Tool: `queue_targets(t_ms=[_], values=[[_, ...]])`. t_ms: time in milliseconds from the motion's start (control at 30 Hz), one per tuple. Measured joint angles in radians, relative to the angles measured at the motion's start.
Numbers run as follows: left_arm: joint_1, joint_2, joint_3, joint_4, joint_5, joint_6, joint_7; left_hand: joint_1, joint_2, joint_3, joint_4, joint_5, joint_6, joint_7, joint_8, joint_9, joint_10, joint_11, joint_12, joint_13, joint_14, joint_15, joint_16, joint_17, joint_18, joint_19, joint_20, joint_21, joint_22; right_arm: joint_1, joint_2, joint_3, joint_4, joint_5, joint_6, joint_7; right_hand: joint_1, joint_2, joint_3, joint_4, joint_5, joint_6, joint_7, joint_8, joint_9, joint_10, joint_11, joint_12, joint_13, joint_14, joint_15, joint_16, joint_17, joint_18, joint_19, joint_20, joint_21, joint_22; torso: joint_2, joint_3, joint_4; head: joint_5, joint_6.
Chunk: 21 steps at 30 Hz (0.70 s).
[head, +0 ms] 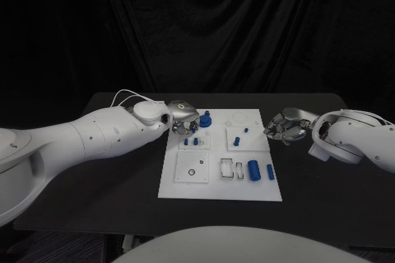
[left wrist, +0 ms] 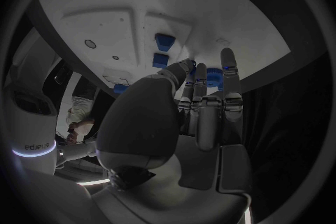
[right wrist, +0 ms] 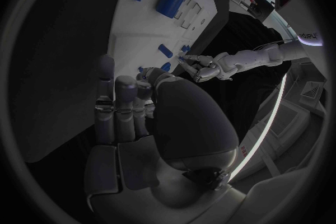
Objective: Assemble the parts on the task board
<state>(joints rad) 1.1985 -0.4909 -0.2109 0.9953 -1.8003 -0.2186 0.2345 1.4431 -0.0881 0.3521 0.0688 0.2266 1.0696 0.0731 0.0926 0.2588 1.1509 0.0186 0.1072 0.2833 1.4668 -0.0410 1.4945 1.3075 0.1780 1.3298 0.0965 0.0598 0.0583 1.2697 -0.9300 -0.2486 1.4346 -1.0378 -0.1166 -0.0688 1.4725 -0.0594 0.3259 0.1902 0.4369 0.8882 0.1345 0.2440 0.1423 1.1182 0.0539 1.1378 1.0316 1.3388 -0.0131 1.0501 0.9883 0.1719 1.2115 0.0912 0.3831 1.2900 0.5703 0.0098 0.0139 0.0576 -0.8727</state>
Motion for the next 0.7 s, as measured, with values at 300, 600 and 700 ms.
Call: queue_targets(t_ms=[300,600,700], values=[[-0.003,0.013,-0.001,-0.013,0.000,0.002,0.000,0.000,0.000,0.000,0.000,-0.004,0.000,0.000,0.000,0.000,0.000,0.000,0.000,-0.001,0.000,0.000,0.000,0.000,0.000,-0.007,0.000,0.000,0.000,0.000,0.003,0.000,0.000,0.000,0.002,-0.001,0.000,0.000,0.000,0.000,0.000,0.000,0.000,0.000,0.000,0.000,0.000,-0.003,-0.002,0.000,0.000,-0.004,-0.003,0.000,0.000,0.000,-0.006,-0.001,0.000,-0.0001,0.0001,-0.003,0.000],[-0.005,0.015,0.000,-0.018,0.000,0.003,0.000,0.000,0.000,0.000,0.000,-0.010,0.000,0.000,0.000,0.000,0.000,0.000,0.000,-0.001,0.000,0.000,0.000,0.000,0.000,-0.007,0.000,0.000,0.000,0.000,0.002,0.000,0.000,0.000,0.005,-0.003,0.000,0.000,0.000,0.000,0.000,0.000,0.000,0.000,0.000,0.000,0.000,-0.003,-0.002,0.000,0.000,-0.004,-0.003,0.000,0.000,0.000,-0.006,-0.001,0.000,-0.0001,0.0000,-0.005,0.000],[-0.005,0.015,0.001,-0.019,0.000,0.005,0.000,0.000,0.000,-0.002,-0.002,-0.027,-0.012,0.002,-0.011,0.000,-0.004,0.004,-0.009,-0.002,0.000,0.000,-0.005,0.000,0.000,-0.019,0.004,0.000,0.000,0.000,0.002,0.000,0.000,0.000,0.006,-0.004,0.000,0.000,0.000,0.000,0.000,0.000,0.000,0.000,0.000,0.000,0.000,-0.003,-0.002,0.000,0.000,-0.004,-0.003,0.000,0.000,0.000,-0.006,-0.001,0.000,0.0000,-0.0006,-0.005,0.000]])
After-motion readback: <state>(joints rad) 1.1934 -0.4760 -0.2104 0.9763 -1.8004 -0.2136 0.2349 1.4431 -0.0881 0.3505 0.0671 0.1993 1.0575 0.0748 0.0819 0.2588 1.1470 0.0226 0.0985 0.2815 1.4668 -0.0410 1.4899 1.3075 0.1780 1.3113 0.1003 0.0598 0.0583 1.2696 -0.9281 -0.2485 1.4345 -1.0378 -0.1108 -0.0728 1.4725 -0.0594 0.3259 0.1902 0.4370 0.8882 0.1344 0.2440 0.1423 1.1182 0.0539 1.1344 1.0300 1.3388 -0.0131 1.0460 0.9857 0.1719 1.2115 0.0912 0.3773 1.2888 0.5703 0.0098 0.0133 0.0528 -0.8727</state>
